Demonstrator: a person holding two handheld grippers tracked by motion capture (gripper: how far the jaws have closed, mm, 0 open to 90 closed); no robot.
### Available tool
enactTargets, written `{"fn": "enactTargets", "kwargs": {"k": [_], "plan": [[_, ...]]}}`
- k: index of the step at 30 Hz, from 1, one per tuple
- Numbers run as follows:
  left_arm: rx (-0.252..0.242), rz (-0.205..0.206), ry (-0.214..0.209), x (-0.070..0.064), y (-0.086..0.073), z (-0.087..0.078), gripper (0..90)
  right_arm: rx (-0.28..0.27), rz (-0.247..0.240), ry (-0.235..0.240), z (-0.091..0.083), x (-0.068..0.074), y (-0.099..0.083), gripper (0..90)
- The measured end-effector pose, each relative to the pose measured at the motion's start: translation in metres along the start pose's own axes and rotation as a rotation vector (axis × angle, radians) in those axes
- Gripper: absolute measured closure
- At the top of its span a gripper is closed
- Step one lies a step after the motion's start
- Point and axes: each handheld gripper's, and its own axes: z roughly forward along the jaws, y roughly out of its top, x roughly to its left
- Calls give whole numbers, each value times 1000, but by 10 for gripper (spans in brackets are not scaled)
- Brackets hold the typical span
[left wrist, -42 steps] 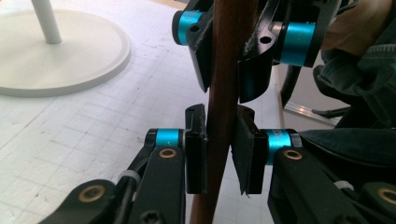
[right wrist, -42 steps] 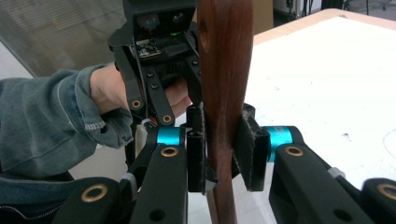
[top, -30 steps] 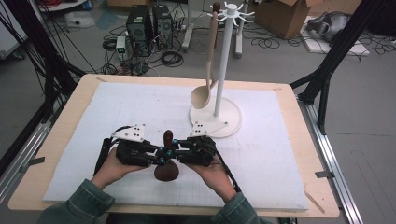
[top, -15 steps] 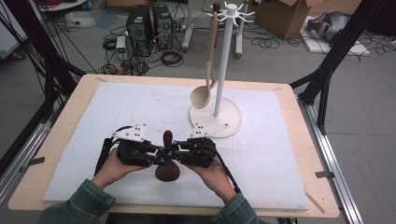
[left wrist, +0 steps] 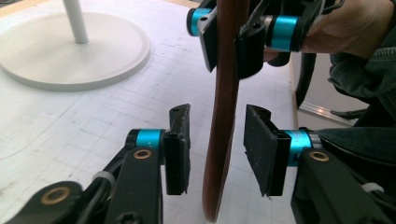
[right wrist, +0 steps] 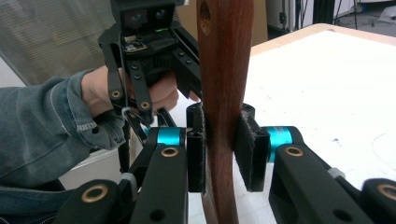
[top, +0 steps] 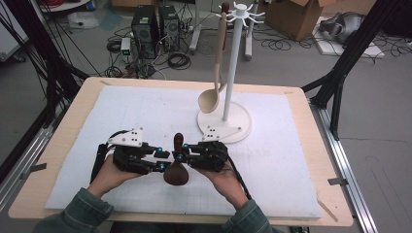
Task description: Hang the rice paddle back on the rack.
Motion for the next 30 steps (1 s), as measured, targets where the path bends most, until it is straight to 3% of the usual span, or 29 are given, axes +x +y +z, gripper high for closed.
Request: {"fn": "enactTargets", "kwargs": {"k": [20,25,30], "plan": [[9,-3,159,9,-14,-29,395,-12,12,-45,-39,-24,18,763],[13,-16,212,13,-23,-37,361,-16,16,-64,-51,-32,24,762],[11,-40,240,19,-31,-43,338,-27,18,-70,-63,-39,32,763]]}}
